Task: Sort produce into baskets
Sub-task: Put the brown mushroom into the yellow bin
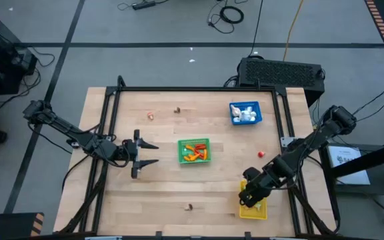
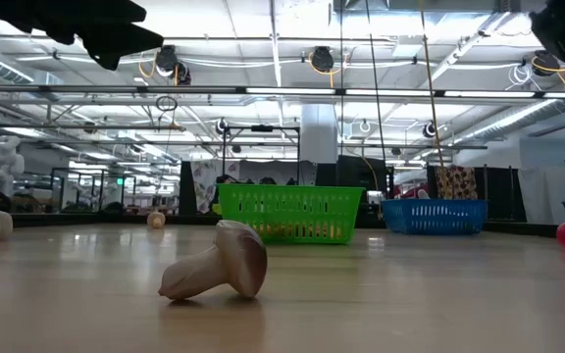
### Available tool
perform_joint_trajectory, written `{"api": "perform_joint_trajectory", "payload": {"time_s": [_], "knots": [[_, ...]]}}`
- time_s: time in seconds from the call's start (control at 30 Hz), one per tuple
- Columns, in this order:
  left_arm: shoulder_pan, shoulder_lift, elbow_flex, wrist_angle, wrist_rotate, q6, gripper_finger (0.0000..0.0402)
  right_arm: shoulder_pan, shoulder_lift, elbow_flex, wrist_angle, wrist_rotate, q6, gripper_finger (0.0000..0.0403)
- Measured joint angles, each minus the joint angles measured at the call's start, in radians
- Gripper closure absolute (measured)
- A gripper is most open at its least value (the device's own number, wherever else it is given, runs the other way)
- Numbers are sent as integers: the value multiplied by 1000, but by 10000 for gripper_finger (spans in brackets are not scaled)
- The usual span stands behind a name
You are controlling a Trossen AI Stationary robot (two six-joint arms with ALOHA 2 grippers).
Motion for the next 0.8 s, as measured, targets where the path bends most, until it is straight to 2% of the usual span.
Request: {"api": "perform_joint_trajectory", "payload": {"time_s": [0.27, 0.6, 0.8], "knots": [[0, 0, 0, 0, 0, 1, 159, 2, -1, 0, -115, 3, -8, 370], [0, 0, 0, -13, -3, 2, 159, -3, -4, 0, -112, -10, -31, 267], [0, -7, 0, -14, -52, 0, 159, -30, -22, 34, -118, -46, -85, 239]]}}
